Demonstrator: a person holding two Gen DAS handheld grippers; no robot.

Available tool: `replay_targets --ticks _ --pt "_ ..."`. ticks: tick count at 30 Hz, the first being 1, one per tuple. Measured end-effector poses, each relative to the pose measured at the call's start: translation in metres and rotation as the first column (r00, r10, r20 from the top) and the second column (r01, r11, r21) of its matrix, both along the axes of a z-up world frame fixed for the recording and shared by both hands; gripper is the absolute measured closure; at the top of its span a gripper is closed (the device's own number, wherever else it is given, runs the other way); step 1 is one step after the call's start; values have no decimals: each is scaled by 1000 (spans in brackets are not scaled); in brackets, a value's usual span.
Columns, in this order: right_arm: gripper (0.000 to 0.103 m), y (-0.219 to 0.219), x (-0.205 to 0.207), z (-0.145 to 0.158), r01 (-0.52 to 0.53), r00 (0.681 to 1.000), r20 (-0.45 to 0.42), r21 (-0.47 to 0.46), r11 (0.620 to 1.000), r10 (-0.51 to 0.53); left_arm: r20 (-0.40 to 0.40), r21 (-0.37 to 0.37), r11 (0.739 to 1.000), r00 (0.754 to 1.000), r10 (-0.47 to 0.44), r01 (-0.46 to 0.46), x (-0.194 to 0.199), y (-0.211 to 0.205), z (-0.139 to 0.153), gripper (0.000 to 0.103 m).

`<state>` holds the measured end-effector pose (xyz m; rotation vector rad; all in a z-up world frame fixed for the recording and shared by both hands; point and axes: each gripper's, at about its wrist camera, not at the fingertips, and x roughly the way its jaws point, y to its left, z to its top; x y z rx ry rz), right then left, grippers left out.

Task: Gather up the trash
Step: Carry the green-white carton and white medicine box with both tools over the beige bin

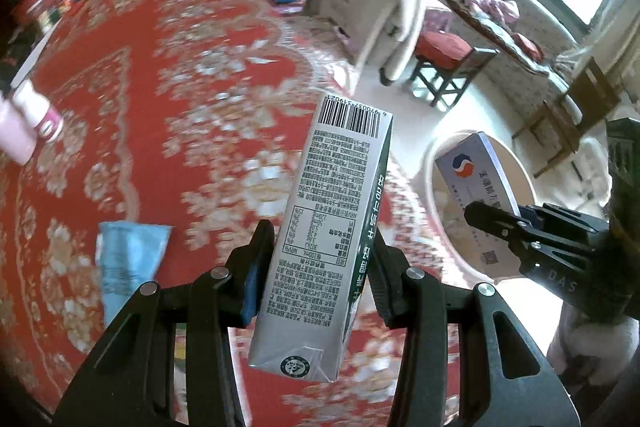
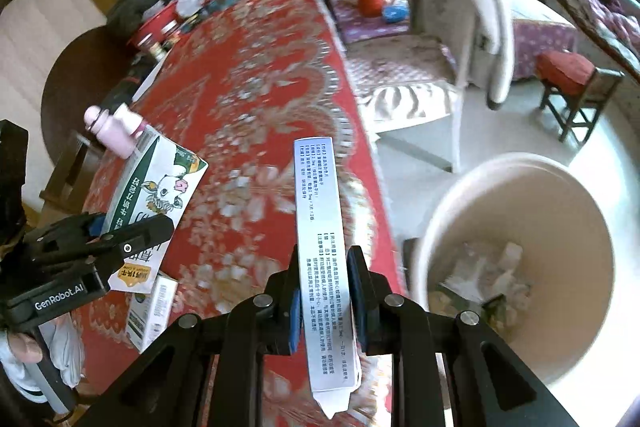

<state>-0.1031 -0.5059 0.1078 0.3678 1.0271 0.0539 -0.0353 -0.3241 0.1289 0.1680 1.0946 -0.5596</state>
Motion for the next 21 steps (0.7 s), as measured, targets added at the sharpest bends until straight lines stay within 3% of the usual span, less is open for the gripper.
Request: replay_targets --ticks 21 --pt "84 -105 -68 -12 188 981 -40 -8 982 -189 -24 3 986 986 -168 168 -43 -125 -14 61"
